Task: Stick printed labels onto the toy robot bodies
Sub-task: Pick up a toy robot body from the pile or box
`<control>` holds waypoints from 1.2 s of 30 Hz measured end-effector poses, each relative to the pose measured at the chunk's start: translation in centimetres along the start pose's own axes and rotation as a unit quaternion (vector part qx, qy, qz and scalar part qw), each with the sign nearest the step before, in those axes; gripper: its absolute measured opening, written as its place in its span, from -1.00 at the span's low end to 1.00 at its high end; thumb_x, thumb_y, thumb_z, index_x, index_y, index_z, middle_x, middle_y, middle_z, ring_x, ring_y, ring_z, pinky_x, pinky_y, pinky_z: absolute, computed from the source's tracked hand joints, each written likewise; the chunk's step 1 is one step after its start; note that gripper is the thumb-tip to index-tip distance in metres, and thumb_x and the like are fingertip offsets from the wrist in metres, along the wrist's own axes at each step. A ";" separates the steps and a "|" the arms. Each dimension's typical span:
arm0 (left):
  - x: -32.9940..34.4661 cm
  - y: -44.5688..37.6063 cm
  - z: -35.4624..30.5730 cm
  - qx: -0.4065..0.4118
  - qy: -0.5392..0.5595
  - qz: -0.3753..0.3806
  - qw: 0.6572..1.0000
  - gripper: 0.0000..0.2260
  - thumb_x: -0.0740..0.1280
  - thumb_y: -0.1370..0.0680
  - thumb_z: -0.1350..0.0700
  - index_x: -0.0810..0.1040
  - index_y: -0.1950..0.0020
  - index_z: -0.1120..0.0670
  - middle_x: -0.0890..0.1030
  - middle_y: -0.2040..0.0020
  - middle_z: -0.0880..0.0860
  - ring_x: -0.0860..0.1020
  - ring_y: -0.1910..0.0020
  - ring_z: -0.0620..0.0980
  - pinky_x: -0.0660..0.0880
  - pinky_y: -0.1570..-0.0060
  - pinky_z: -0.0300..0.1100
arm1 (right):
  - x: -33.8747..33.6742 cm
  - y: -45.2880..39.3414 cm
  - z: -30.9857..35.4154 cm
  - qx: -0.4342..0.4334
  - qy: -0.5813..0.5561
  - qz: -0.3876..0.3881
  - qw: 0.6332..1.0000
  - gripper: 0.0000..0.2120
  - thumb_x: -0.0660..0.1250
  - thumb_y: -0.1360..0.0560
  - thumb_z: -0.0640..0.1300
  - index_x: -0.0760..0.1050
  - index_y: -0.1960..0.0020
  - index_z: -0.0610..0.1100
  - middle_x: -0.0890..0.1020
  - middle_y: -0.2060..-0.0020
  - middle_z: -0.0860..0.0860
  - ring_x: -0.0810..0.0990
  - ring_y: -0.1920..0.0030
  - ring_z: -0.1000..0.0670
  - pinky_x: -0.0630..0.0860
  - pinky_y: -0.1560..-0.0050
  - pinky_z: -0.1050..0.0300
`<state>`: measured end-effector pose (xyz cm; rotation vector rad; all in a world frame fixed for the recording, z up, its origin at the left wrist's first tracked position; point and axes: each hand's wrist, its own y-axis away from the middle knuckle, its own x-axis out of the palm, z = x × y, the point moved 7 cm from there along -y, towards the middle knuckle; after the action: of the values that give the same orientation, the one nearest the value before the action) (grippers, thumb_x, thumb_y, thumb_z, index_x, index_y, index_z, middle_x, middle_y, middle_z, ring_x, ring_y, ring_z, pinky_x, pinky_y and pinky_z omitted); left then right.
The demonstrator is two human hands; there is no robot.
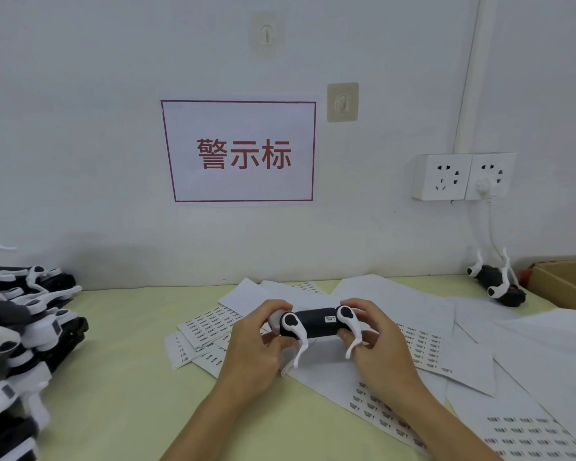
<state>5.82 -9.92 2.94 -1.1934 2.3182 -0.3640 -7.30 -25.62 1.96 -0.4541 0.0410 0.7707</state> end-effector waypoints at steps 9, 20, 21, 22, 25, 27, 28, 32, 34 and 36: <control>0.0 -0.3 1.0 -0.068 0.038 0.003 0.997 -0.77 0.39 -0.58 0.28 0.57 -0.15 -0.01 0.65 0.00 0.06 0.66 0.05 0.10 0.63 0.03 0.09 | -0.1 0.1 -0.5 0.044 -0.044 -0.012 0.998 -0.77 0.24 -0.65 -0.09 0.58 -0.09 0.21 0.68 0.07 0.07 0.65 0.26 0.04 0.44 0.35 0.28; -0.4 -0.5 2.1 -0.131 0.160 -0.023 0.978 -0.82 0.27 -0.65 0.26 0.66 -0.06 0.08 0.65 0.22 0.08 0.60 0.33 0.08 0.59 0.35 -0.12 | 0.7 0.9 0.7 -0.002 -0.058 0.086 0.995 -0.44 0.22 -0.37 0.41 0.34 -0.37 0.39 0.49 -0.16 0.37 0.49 -0.19 0.29 0.46 -0.08 0.28; -0.4 -0.5 2.1 -0.129 0.156 -0.024 0.979 -0.81 0.28 -0.64 0.27 0.66 -0.06 0.06 0.68 0.17 0.04 0.64 0.26 0.06 0.63 0.28 -0.12 | 1.0 1.0 0.9 -0.010 -0.042 0.098 0.994 -0.45 0.24 -0.39 0.39 0.35 -0.37 0.37 0.48 -0.17 0.37 0.48 -0.21 0.30 0.48 -0.07 0.30; -0.4 -0.5 2.2 -0.126 0.153 -0.024 0.980 -0.81 0.29 -0.64 0.26 0.67 -0.08 0.04 0.69 0.10 0.03 0.67 0.17 0.05 0.65 0.20 -0.10 | 1.2 1.1 1.1 -0.018 -0.018 0.100 0.995 -0.53 0.28 -0.44 0.32 0.40 -0.34 0.34 0.48 -0.17 0.37 0.48 -0.22 0.28 0.51 -0.06 0.30; -0.5 -0.5 2.1 -0.111 0.146 -0.013 0.983 -0.79 0.31 -0.63 0.26 0.68 -0.12 0.01 0.70 -0.01 0.03 0.69 0.01 0.07 0.66 0.05 -0.02 | 1.4 0.9 1.4 -0.058 0.087 0.064 0.992 -0.73 0.39 -0.55 -0.05 0.53 -0.19 0.23 0.52 -0.11 0.33 0.50 -0.20 0.21 0.51 0.02 0.26; -0.6 -0.4 1.7 -0.098 0.143 0.001 0.985 -0.75 0.31 -0.63 0.27 0.69 -0.09 -0.03 0.71 0.01 0.00 0.69 0.02 0.06 0.65 0.06 -0.08 | 1.5 0.9 1.5 -0.073 0.144 0.051 0.986 -0.73 0.40 -0.54 -0.09 0.53 -0.17 0.21 0.52 -0.08 0.31 0.48 -0.17 0.24 0.45 -0.04 0.30; -0.6 -0.4 1.6 -0.093 0.143 0.008 0.985 -0.74 0.31 -0.62 0.28 0.70 -0.09 -0.03 0.71 0.01 0.00 0.69 0.02 0.06 0.65 0.07 -0.09 | 1.5 0.9 1.5 -0.080 0.159 0.047 0.983 -0.73 0.40 -0.53 -0.09 0.54 -0.16 0.21 0.53 -0.07 0.30 0.47 -0.16 0.25 0.44 -0.07 0.29; -0.6 -0.4 1.6 -0.090 0.143 0.009 0.986 -0.76 0.31 -0.62 0.29 0.68 -0.14 0.03 0.70 -0.04 0.01 0.67 -0.01 0.04 0.58 0.15 -0.23 | 1.4 0.8 1.6 -0.104 0.182 0.027 0.977 -0.75 0.41 -0.52 -0.11 0.58 -0.13 0.18 0.54 -0.01 0.29 0.49 -0.11 0.25 0.44 -0.12 0.29; -0.6 -0.4 1.7 -0.092 0.148 0.007 0.985 -0.77 0.32 -0.62 0.28 0.68 -0.15 0.04 0.70 -0.04 0.01 0.67 -0.02 0.03 0.58 0.16 -0.25 | 1.4 0.8 1.6 -0.108 0.184 0.021 0.977 -0.75 0.42 -0.52 -0.12 0.59 -0.12 0.16 0.55 0.00 0.29 0.49 -0.11 0.26 0.41 -0.08 0.34; -0.6 -0.4 1.7 -0.092 0.154 0.011 0.984 -0.77 0.32 -0.62 0.28 0.68 -0.14 0.02 0.70 -0.05 0.00 0.68 -0.01 0.03 0.59 0.14 -0.22 | 1.4 0.8 1.7 -0.113 0.181 0.018 0.977 -0.76 0.43 -0.51 -0.15 0.60 -0.10 0.14 0.55 0.02 0.28 0.49 -0.09 0.25 0.39 -0.02 0.38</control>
<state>7.35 -9.69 1.86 -1.2733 2.6777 -0.3538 -7.06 -23.49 2.88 -0.8086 0.3048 0.7224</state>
